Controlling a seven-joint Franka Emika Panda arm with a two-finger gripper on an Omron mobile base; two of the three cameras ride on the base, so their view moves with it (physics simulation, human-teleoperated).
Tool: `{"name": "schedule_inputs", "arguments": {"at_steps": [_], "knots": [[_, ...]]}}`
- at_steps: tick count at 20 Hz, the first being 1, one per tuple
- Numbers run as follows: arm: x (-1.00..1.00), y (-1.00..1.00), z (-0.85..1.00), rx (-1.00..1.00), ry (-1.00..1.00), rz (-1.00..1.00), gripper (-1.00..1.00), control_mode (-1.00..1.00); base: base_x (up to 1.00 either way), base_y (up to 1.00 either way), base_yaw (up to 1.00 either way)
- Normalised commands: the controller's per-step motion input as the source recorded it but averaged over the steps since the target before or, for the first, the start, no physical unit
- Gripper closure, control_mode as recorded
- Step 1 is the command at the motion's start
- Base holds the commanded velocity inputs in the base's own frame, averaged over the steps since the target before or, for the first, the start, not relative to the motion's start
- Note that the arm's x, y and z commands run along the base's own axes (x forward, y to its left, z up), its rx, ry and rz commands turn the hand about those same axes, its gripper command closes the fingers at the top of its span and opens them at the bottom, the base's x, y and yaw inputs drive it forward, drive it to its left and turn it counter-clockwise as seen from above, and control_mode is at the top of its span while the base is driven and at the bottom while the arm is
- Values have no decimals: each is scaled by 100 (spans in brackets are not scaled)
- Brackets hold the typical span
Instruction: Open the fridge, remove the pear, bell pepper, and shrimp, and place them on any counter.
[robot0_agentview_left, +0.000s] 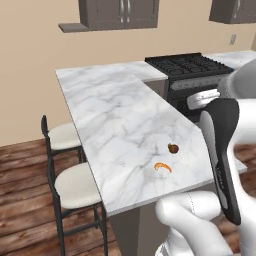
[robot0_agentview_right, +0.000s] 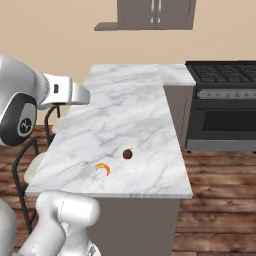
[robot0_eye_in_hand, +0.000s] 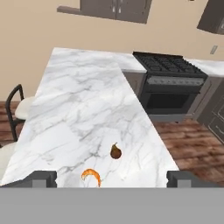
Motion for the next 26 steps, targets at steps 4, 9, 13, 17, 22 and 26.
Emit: {"name": "schedule_inputs", "arguments": {"at_steps": [4,9,13,17,22,26], "knots": [[-2,0,4,-4,7,0,-100,-100,0,0,0],[0,0,0,0,0,0,-100,-100,0,0,0],[0,0,-1,0,0,0,-100,-100,0,0,0],[0,0,0,0,0,0,-100,100,0,0,0],[0,0,0,0,0,0,-100,100,0,0,0],[0,0,0,0,0,0,-100,100,-24,-18,-23]]}}
